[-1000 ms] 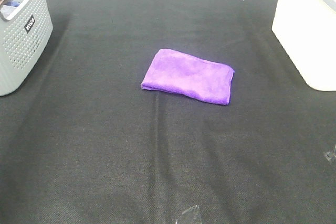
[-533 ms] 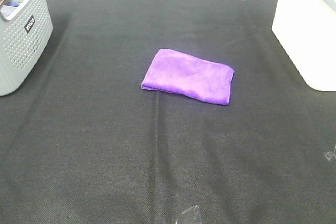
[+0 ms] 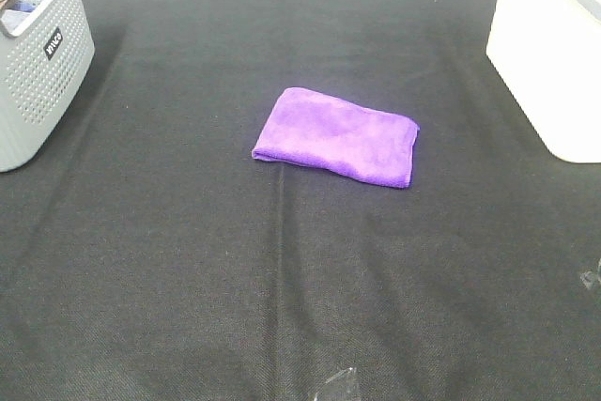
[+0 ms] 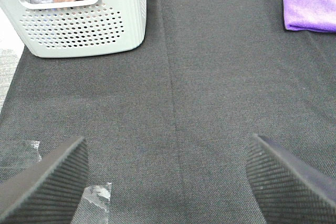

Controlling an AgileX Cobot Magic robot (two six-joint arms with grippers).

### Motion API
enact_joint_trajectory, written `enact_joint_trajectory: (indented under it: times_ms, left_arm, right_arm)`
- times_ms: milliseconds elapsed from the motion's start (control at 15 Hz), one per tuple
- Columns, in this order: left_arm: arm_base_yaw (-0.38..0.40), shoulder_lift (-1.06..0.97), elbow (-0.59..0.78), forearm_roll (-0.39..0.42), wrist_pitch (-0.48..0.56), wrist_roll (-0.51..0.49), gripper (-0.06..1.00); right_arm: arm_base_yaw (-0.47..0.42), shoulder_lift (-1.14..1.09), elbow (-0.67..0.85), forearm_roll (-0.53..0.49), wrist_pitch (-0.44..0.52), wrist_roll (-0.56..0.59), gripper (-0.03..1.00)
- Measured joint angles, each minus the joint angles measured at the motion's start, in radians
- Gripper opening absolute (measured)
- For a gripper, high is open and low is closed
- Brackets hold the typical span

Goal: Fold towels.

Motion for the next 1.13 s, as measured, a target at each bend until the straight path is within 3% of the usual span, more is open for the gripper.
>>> enact_joint_trajectory:
  times_ms: [200, 400, 467, 1133]
  left_arm:
    - [0.0, 0.0, 0.0, 0.001, 0.0, -0.008, 0.76]
    - [0.0, 0.0, 0.0, 0.058, 0.0, -0.083, 0.95]
    - [0.0, 0.0, 0.0, 0.058, 0.0, -0.09, 0.98]
    - [0.0, 0.0, 0.0, 0.045, 0.0, -0.085, 0.99]
  right_arm:
    - [0.0, 0.0, 0.001, -0.003, 0.0, -0.001, 0.85]
    - [0.0, 0.0, 0.001, -0.006, 0.0, -0.001, 0.95]
    - [0.0, 0.0, 0.001, -0.006, 0.0, -0.001, 0.96]
    - [0.0, 0.0, 0.001, 0.003, 0.0, 0.0, 0.96]
